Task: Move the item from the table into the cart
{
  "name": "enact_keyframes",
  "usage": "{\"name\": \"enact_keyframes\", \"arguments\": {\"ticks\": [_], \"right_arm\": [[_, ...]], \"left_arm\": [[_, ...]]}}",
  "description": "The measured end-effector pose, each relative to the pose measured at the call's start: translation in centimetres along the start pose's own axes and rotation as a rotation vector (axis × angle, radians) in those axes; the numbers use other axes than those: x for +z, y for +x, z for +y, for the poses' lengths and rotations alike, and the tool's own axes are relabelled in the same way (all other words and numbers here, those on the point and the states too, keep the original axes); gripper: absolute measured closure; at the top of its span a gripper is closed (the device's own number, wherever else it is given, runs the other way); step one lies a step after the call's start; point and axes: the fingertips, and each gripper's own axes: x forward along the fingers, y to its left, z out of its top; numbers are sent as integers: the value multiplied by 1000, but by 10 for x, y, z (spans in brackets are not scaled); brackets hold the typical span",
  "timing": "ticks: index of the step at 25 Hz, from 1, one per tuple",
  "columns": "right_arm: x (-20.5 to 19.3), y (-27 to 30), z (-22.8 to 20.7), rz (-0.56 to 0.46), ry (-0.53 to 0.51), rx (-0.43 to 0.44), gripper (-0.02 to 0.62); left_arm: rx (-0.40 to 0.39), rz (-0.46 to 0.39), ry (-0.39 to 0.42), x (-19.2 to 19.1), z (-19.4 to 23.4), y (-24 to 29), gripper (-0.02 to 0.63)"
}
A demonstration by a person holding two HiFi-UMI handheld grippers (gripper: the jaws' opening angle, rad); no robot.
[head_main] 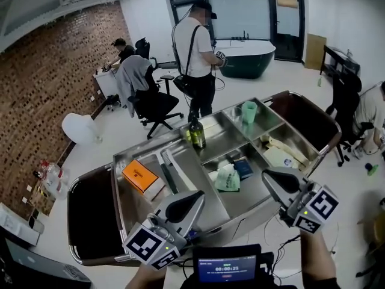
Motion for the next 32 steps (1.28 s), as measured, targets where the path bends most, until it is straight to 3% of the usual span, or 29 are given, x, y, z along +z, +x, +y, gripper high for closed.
{"name": "enact_keyframes", "arguments": {"ticks": [3,10,14,22,32], "right_arm": [[-2,-10,-1,-35,-4,14,612],[-12,-32,-16,-86,24,34,614],[-25,-36,-19,-76,45,44,614],[-33,-34,-16,-68,54,50,614],[-35,-24,-15,-56,49,39,614]], "left_arm": [[76,-17,-8,-3,0,1,611],[342,-12,9,-14,8,5,611],[416,-13,6,-24,10,8,611],[477,-25,-18,-32,9,-4,611],[474,-31,-38,-32,17,-8,611]]}}
